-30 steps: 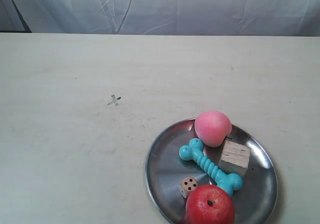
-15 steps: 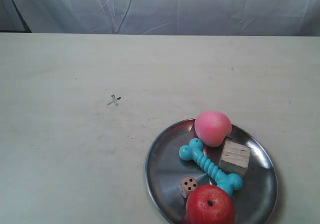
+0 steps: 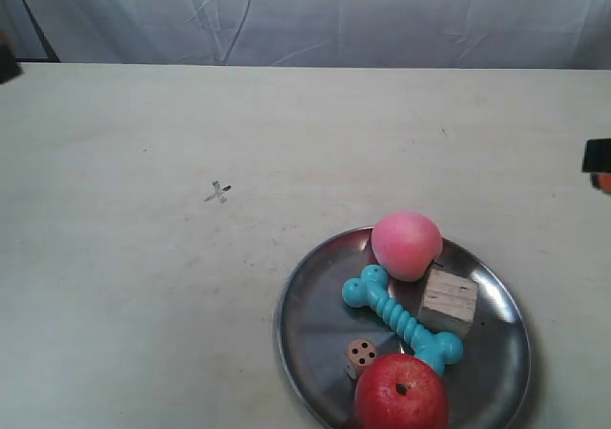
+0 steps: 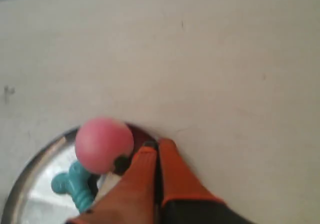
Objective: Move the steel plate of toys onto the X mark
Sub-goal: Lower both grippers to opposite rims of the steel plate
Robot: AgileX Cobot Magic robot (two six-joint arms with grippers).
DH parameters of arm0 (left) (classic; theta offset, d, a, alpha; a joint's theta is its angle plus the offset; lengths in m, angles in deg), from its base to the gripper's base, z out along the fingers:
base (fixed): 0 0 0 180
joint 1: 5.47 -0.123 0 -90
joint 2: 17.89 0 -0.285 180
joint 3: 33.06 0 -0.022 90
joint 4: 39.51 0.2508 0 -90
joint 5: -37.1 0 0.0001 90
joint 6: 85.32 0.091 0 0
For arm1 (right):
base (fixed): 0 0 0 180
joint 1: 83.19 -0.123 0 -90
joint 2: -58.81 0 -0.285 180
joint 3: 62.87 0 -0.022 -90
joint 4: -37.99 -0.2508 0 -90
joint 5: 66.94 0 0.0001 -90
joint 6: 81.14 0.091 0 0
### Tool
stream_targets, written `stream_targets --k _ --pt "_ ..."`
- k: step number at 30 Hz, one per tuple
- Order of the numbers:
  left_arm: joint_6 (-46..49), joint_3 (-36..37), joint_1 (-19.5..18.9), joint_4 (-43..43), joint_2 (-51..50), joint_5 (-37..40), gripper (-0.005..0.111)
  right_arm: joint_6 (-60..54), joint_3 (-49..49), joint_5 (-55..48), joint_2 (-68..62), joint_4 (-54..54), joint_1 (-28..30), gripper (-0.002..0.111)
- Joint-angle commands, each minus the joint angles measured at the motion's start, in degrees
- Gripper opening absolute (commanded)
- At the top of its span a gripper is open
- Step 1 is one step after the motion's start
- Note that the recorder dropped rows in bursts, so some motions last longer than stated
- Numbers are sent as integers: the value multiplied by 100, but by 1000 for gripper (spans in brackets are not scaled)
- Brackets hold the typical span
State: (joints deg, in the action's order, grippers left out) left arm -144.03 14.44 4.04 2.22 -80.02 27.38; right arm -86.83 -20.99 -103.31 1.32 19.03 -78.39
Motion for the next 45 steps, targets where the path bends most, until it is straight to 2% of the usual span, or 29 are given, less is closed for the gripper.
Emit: stream_targets --k 1,4,7,8,13,16,22,24,26,30,32,33,36,38,45 --pt "-1711 -323 640 1952 -1283 -842 0 11 -159 -784 -1136 -78 -23 -1" --pt "-3962 -563 697 4233 -2228 -2128 0 -170 14 -703 -1486 -322 -23 -1" --pt "-5783 -877 697 5528 -3157 -2699 0 -90 266 -396 -1541 -350 -12 -1" --pt "-6126 -964 697 5803 -3457 -2842 0 -30 339 -369 -1541 -365 -12 -1" --pt "-6065 -1200 603 5423 -4594 -4337 0 184 746 -343 -1541 -365 -12 -1" --pt "-5924 -1367 603 5330 -4993 -4794 0 182 1068 -160 -1541 -471 -12 -1" --pt "-5932 -1475 603 5686 -5205 -4644 0 182 1223 102 -1541 -575 -12 -1" --pt "-5932 -1475 603 5807 -5205 -4485 0 182 1223 157 -1541 -488 -12 3" --pt "-5932 -1475 603 5822 -5205 -4318 0 182 1223 233 -1583 -458 -12 12" --pt "-5932 -1475 603 5822 -5272 -4216 1 218 1223 293 -1821 -431 -12 41" --pt "-5932 -1475 603 5822 -5332 -4190 6 361 1223 422 -1992 -366 -12 48" --pt "-5932 -1475 603 5822 -5361 -4152 10 449 1223 482 -2097 -325 -12 47" --pt "-5932 -1475 603 5822 -5540 -3915 31 570 1223 763 -2624 -325 -12 42" --pt "-5932 -1475 603 5822 -5636 -3887 38 570 1223 930 -2876 -346 -12 42" --pt "-5949 -1485 724 5422 -5878 -4045 38 570 1223 1314 -3531 -539 -23 42"
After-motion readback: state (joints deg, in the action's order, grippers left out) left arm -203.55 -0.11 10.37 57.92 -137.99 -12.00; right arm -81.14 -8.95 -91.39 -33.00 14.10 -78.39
